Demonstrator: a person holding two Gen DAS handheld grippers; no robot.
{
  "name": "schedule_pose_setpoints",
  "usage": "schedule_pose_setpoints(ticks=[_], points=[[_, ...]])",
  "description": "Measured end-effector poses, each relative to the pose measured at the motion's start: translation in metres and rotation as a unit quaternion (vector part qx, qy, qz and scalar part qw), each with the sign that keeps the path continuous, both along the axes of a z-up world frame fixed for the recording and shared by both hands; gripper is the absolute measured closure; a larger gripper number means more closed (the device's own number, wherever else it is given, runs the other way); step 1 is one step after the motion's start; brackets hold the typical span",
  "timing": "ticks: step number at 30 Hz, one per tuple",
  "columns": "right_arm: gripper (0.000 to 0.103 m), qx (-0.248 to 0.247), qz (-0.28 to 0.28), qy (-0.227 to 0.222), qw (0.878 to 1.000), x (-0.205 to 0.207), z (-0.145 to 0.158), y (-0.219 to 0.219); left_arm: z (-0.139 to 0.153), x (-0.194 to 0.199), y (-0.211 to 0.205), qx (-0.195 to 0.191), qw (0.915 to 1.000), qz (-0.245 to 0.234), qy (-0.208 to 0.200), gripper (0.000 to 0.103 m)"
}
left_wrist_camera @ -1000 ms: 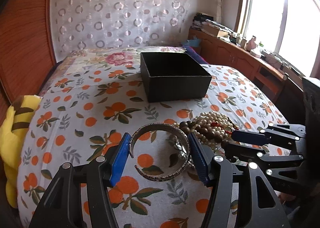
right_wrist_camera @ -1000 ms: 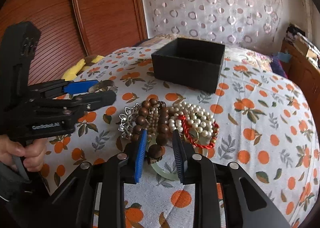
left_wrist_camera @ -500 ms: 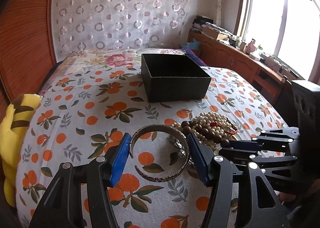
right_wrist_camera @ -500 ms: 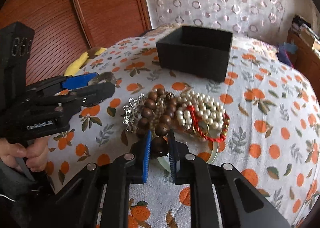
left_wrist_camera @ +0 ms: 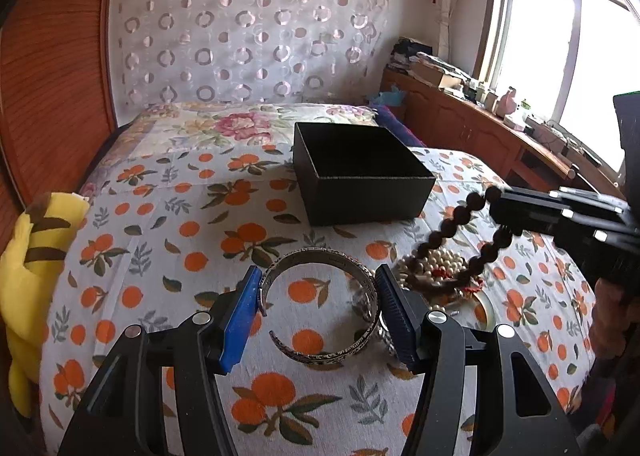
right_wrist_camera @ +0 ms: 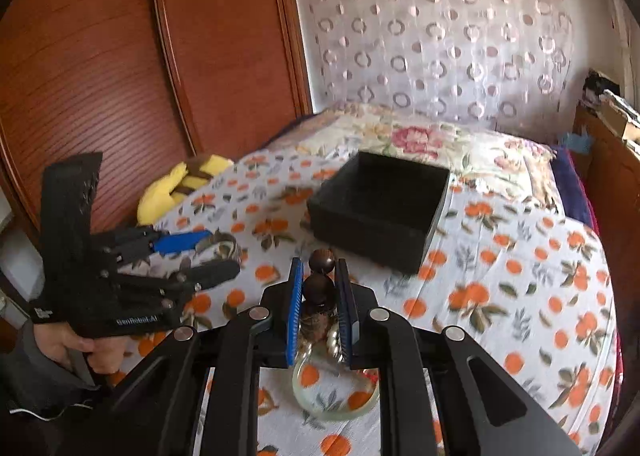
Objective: Organize jewelry
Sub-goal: 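Carry the bangle and bead bracelet into the black box and open both tools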
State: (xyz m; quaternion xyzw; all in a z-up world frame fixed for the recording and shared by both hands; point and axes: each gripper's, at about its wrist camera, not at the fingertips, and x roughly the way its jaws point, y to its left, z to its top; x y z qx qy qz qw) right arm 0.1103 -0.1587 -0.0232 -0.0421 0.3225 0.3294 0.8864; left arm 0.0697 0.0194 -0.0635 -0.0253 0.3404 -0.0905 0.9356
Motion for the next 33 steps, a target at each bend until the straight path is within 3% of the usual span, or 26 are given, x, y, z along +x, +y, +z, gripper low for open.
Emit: schedule_pose_setpoints(ticks=[7,16,31,33], points=[[0.085,0.002,-0.016,-0.026,1.000,0.011,0.020,-0.012,0.007,0.021,-0.011,0.013,0.9998,-0.016,-0.004,0.047],[0.085,-0.006,-0.046,-0.050,0.998,0.034,0.036,-0.031,0.018,0.076,-0.025,0.017,0.9996,-0.022,-0.004,0.047],[0.085,0.006,-0.066,-0.043,0.997,0.079,0.047,-0.039,0.022,0.137,-0.045,0.016,0.9993,-0.033,-0.006,0.047],[0.085,0.005,-0.065,-0.044,0.997,0.085,0.049,-0.033,0.022,0.140,-0.046,0.020,0.9992,-0.032,-0.010,0.037]])
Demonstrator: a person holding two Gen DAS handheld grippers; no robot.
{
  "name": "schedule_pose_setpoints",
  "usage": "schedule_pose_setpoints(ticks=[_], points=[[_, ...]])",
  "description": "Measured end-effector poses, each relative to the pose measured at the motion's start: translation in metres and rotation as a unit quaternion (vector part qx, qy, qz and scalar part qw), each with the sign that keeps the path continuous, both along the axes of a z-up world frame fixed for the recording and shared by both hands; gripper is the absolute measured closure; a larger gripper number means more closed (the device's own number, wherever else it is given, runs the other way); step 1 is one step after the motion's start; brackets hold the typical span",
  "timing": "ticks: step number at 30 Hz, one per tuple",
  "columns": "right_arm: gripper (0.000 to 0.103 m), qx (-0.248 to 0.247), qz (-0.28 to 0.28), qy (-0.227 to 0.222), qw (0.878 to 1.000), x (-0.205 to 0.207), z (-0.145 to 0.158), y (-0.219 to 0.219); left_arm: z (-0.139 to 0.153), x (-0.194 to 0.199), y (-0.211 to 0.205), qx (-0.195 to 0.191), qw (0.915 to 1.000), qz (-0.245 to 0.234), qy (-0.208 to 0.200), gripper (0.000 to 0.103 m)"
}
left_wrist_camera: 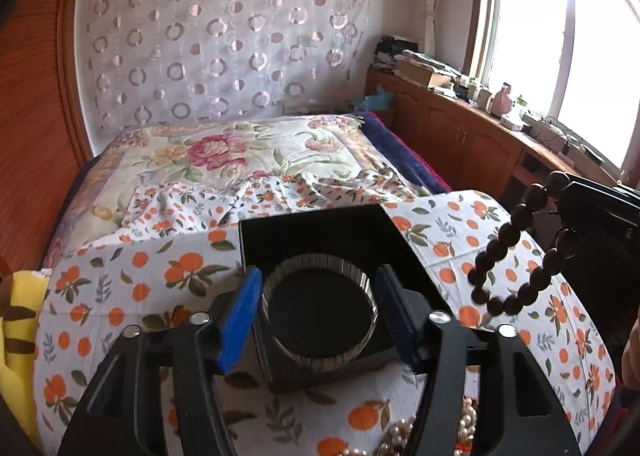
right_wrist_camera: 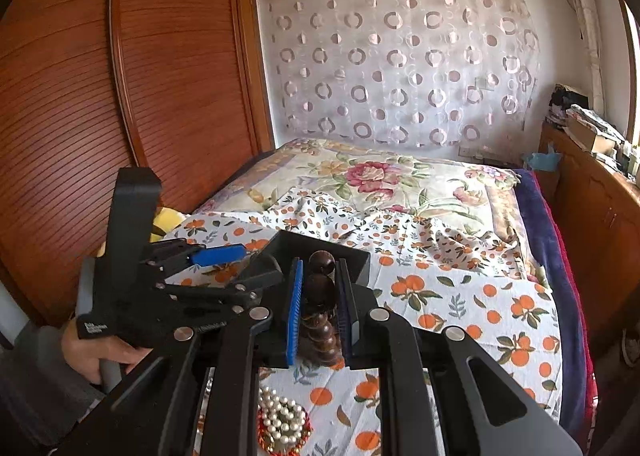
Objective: Organize jewelry
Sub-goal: 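Carry the bangle and bead bracelet into the black box and open both tools, then move both open tools back to the jewelry pile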
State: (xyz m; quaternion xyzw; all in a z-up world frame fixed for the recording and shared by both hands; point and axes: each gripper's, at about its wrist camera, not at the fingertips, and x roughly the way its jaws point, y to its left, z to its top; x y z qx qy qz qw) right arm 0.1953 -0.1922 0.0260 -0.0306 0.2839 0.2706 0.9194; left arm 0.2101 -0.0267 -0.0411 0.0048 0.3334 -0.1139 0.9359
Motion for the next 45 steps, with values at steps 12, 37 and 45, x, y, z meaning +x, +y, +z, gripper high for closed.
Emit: schedule_pose_setpoints(ticks=[12,37,45], points=[[0.085,-0.003,0.015,0.003,1.000,0.024,0.001,0.025,0.008,-0.026,0.028,0.000,0.9996,0.026,-0.012,0.031],[0.084,-0.045,0.000,0.039,0.998,-0.029,-0.067,0.014,-0.045,-0.118,0.041,0.010,0.9989,0.009,0.045,0.027],[0.083,-0.051,0.006,0.072,0.996,-0.072,-0.100,-0.003,-0.056,-0.129,0.034,0.015,0.9977,-0.004,0.066,0.027]])
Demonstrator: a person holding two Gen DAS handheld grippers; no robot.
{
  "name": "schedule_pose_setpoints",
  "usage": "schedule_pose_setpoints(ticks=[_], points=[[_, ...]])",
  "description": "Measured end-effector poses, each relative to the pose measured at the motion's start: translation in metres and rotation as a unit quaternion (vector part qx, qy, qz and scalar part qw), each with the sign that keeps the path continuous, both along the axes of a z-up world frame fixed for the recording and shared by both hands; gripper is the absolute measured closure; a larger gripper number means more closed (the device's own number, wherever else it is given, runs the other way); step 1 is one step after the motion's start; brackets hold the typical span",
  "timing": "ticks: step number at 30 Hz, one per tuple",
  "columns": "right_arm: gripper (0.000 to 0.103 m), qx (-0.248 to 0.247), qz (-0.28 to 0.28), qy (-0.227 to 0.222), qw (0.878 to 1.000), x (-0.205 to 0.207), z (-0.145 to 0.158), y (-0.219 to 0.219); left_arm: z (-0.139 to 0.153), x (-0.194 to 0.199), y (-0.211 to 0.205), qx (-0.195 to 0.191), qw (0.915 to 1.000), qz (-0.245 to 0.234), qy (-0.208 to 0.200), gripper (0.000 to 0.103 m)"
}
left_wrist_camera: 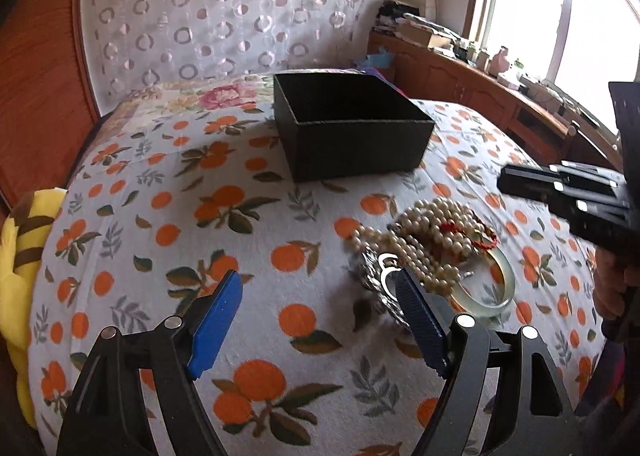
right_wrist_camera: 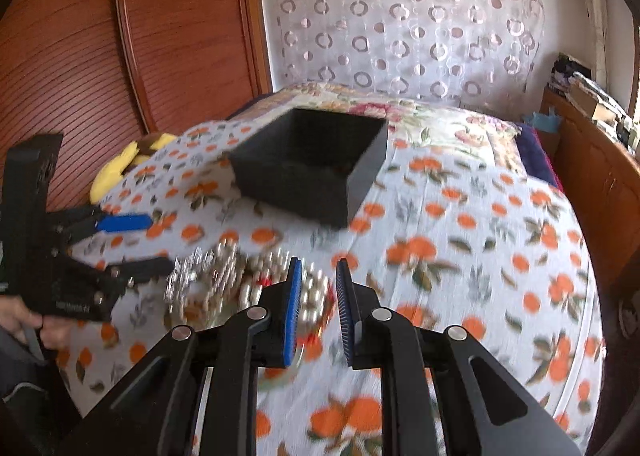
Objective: Organize jewelry
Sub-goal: 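Move both open tools back to the jewelry pile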
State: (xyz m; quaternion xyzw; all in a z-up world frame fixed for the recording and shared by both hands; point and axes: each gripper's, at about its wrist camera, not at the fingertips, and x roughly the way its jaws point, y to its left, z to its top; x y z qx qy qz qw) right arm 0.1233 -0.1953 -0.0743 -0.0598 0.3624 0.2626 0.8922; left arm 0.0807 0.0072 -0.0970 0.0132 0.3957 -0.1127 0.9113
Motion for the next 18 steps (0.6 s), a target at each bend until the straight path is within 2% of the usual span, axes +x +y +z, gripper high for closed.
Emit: schedule_pose_setpoints(ticks=[7,10,12,18], points=[[0.083,-0.001,0.009,0.018,1.000,-0.029,-0.016,-0.006,-0.003,-0.003,-0.014,-0.006,0.9997,-0.019,0.013,0.027],[0.079,-0.003,0.011,0.023,1.000,-0.039,-0.022,-0.007,-0.002,-0.004,-0.017,-0.018,0.9994,-0.025,0.014,0.028],[0.078,-0.008,0.010,0.023,1.000,-0.043,-0.025,-0.007,-0.002,-0.003,-0.020,-0.024,0.9992,-0.028,0.018,0.038],[0.078,-0.015,0.016,0.022,1.000,-0.051,-0.033,-0.004,-0.005,0.002,-0.025,-0.033,0.9987,-0.025,0.029,0.049]])
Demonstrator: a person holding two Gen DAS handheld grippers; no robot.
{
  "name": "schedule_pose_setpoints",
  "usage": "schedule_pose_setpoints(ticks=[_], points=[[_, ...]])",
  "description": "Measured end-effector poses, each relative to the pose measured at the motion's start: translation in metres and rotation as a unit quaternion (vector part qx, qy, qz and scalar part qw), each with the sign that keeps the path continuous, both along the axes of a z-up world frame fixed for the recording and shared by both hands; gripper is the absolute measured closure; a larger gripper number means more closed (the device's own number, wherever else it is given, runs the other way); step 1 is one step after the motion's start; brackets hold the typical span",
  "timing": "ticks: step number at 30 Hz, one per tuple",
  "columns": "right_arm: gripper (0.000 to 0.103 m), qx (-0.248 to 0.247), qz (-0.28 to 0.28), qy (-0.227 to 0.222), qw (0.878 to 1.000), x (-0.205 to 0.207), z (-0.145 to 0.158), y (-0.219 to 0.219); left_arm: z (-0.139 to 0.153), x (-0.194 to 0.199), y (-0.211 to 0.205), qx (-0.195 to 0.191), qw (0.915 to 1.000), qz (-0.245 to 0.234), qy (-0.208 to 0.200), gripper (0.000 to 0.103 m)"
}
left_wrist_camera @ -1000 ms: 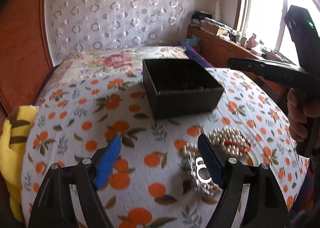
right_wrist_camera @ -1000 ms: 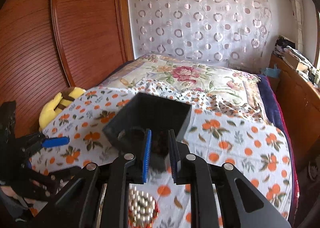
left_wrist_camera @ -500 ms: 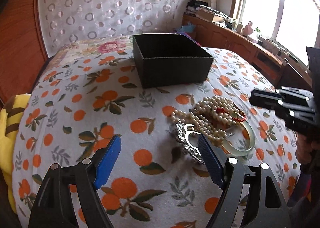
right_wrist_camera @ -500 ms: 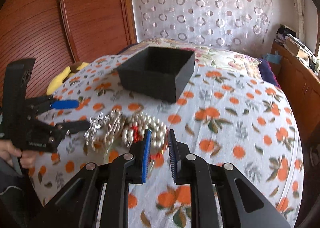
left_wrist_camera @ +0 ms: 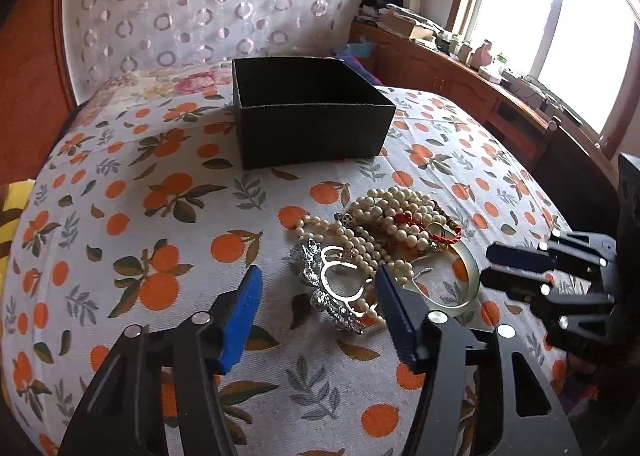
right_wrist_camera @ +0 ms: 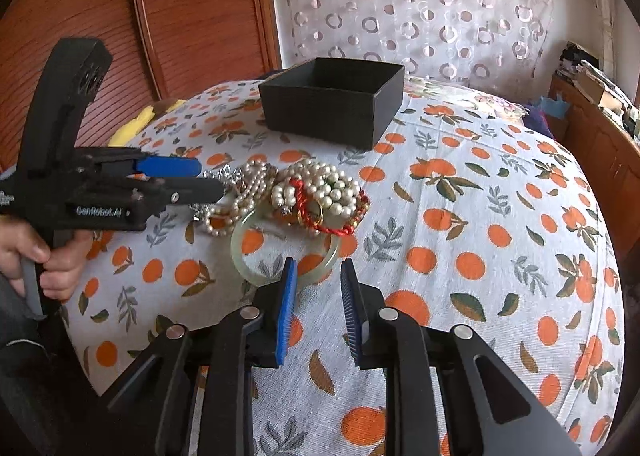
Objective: Organize jewelry
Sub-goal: 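Move both open tools back to the jewelry pile, then grasp the silver hair comb with the left tool while the right tool reaches the pearls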
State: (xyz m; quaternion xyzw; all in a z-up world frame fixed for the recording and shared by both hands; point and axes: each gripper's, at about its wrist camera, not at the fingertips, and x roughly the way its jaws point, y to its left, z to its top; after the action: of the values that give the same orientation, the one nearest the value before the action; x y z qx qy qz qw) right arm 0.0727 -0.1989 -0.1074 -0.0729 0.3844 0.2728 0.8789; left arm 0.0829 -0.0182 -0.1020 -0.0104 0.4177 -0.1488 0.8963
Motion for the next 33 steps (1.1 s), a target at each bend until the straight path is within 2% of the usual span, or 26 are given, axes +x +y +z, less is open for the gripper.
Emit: schedule_pose_setpoints(ticks=[1,3,7,8,9,10,18,21,24,33], points=[[0.078,0.000,0.001,-0.004,1.000,-0.001,0.001,0.000,-0.001,0.002,0.000,-0.003,1.0000,0.001,0.004,0.049],[0.078,0.002,0.000,-0.008,1.000,-0.001,0.001,-0.001,-0.005,0.006,0.000,-0.015,0.9998,-0.002,0.015,0.059],[0.078,0.002,0.005,-0.011,1.000,-0.004,0.000,0.001,-0.005,0.009,0.004,-0.031,0.9993,0.011,0.019,0.068],[0.078,0.002,0.005,-0.013,1.000,-0.005,0.000,0.001,-0.006,0.009,0.005,-0.032,0.9992,0.014,0.019,0.071],[0.078,0.003,0.006,-0.014,1.000,-0.005,0.000,0.001,-0.006,0.009,0.006,-0.031,0.9992,0.016,0.018,0.081],[0.078,0.004,0.007,-0.012,1.000,-0.005,0.000,0.001,-0.007,0.009,0.007,-0.034,0.9991,0.018,0.020,0.086],[0.078,0.011,0.005,-0.008,1.000,-0.005,-0.001,-0.001,0.009,-0.005,0.011,-0.042,0.9985,0.031,-0.017,0.091],[0.078,0.012,0.005,-0.007,1.000,-0.004,-0.002,-0.002,0.020,-0.013,0.011,-0.027,0.9982,0.036,-0.040,0.092],[0.078,0.010,0.005,-0.006,1.000,-0.003,-0.002,-0.001,0.031,-0.020,0.010,0.005,0.9969,0.042,-0.066,0.093],[0.078,0.008,0.002,-0.007,1.000,-0.003,-0.001,-0.001,0.045,-0.027,0.026,0.026,0.9929,0.068,-0.094,0.095]])
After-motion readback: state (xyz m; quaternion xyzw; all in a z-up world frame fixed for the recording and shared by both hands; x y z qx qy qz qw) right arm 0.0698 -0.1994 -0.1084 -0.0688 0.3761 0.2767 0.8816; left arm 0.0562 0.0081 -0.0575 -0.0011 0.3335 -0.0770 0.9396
